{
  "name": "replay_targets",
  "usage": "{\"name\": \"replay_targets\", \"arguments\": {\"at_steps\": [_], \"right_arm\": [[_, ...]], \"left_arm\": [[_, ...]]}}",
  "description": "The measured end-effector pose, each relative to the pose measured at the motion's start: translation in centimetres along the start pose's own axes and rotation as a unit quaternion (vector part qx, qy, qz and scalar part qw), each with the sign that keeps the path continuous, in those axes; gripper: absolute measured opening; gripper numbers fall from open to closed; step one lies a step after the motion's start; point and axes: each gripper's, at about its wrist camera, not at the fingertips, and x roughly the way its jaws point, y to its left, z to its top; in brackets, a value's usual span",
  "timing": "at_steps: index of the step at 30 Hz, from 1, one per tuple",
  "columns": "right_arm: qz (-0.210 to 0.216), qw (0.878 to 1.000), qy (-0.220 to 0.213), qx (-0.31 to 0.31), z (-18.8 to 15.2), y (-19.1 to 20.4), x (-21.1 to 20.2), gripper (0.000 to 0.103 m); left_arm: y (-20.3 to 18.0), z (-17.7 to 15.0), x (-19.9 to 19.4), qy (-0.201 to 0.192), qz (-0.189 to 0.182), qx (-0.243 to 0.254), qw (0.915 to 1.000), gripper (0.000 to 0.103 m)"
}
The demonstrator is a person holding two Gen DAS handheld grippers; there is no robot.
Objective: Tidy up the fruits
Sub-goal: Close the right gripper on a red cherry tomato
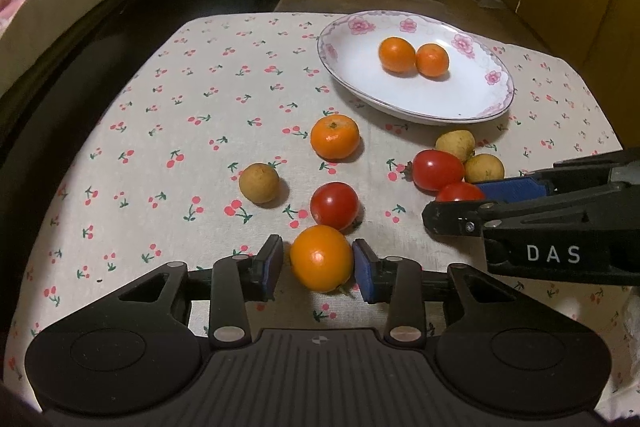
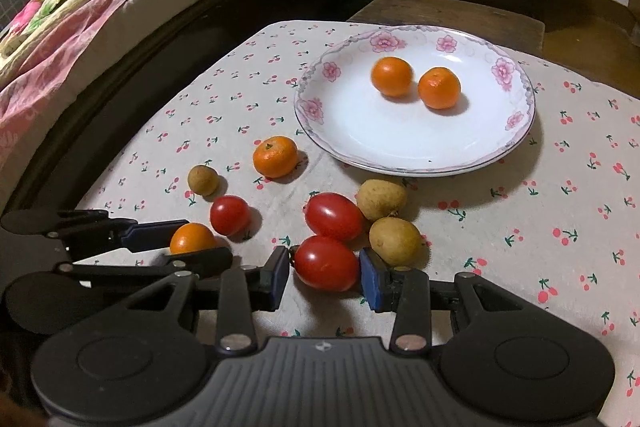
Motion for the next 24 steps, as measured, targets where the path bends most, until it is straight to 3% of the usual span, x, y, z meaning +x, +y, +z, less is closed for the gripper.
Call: {"name": "replay_targets", "arguments": {"at_steps": [8, 12, 24], "right_arm": [[-0.004, 1.0, 0.006, -0.025, -0.3, 0.8, -0.1, 0.037], [0.008, 1.0, 0.011, -0.019, -0.4, 0.7, -0.3, 0.032], [0.007, 1.0, 0.021, -0.005, -1.8, 0.3, -1.8, 0.031]], "left_arm": [[-0.1, 0.0, 0.0, -0.003, -0.001, 0.004, 1.0, 0.047], [0.1, -0.1, -0.1, -0.001, -0.003, 0.004, 1.0, 0.045], [-0.3, -0.7, -0.9, 0.004, -0.017, 0.015, 0.9997, 0.041]]}}
